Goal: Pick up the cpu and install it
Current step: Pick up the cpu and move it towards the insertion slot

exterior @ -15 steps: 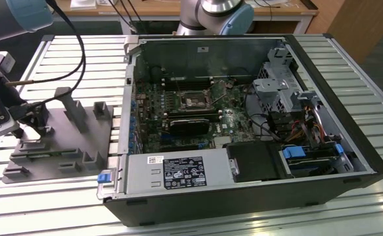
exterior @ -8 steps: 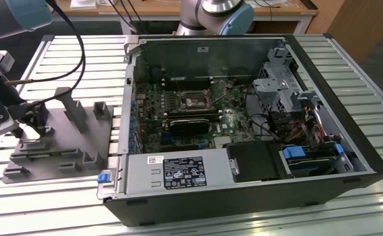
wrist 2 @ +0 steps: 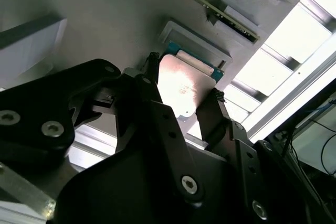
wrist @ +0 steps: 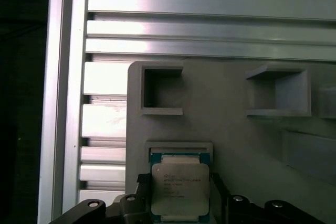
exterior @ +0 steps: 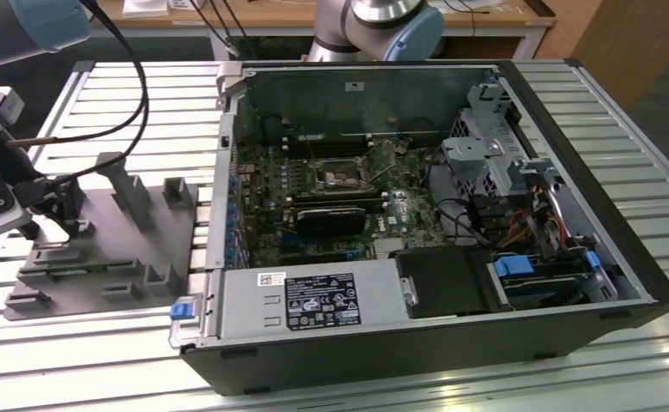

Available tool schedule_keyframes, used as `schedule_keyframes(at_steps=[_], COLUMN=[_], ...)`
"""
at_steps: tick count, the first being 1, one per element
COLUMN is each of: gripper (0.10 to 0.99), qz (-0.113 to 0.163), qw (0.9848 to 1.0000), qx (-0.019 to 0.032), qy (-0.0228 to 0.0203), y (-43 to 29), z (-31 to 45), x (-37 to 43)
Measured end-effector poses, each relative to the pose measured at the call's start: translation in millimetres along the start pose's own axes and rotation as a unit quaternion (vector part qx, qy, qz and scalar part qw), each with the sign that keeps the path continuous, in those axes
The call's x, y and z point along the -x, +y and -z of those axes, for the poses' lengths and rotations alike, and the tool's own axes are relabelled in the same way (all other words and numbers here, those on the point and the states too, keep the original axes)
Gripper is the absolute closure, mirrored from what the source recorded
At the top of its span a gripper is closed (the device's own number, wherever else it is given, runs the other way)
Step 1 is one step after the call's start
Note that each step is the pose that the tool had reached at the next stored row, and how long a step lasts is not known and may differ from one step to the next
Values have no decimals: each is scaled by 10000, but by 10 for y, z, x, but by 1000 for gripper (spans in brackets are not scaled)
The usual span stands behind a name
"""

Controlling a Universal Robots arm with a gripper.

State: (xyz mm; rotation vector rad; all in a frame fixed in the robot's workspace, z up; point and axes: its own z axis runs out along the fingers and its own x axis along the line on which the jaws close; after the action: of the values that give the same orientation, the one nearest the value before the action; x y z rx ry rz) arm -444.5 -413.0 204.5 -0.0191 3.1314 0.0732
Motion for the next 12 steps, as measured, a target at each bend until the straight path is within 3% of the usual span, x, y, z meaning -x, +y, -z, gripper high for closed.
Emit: schedule_keyframes(at_steps=[12], gripper=[549], qz=[0], qw=[10000], qx=[3], qy=[-2], y=[4], z=[84], x=[1])
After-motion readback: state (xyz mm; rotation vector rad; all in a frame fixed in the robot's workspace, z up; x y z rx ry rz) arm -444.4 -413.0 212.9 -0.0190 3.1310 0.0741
